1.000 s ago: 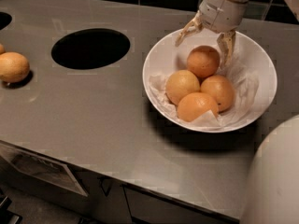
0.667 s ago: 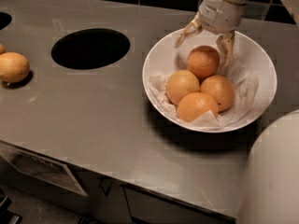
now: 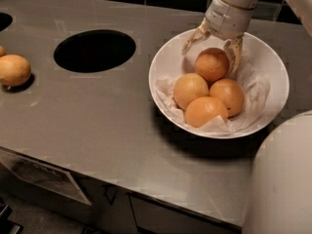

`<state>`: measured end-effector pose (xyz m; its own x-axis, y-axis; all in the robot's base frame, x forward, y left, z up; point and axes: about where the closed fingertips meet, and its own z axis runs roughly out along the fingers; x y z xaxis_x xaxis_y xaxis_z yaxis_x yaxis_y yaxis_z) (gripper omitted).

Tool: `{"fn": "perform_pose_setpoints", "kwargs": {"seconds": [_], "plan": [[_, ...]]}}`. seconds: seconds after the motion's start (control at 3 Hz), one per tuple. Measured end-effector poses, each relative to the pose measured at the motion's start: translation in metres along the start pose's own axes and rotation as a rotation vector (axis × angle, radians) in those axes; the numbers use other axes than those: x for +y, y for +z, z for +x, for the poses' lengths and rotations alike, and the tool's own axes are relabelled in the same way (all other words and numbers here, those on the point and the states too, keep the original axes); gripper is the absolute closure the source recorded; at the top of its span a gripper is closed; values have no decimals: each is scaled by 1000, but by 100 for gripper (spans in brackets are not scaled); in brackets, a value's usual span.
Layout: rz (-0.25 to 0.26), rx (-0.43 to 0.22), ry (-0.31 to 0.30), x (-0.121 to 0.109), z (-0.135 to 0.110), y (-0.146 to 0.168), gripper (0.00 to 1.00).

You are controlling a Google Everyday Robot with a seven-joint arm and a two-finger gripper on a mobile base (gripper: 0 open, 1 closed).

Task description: Pick orange from white bowl

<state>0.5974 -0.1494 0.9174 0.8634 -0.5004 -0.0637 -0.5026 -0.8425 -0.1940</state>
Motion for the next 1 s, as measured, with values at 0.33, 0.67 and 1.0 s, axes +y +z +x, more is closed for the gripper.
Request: {"fn": "perform_pose_setpoints", "kwargs": {"seconds": [0.33,0.67,1.0], "plan": [[-21,-7,6,6,-6,2,31],[-28,-10,7,8,-8,3,31],[-38,-12,11,8,-7,5,31]]}}
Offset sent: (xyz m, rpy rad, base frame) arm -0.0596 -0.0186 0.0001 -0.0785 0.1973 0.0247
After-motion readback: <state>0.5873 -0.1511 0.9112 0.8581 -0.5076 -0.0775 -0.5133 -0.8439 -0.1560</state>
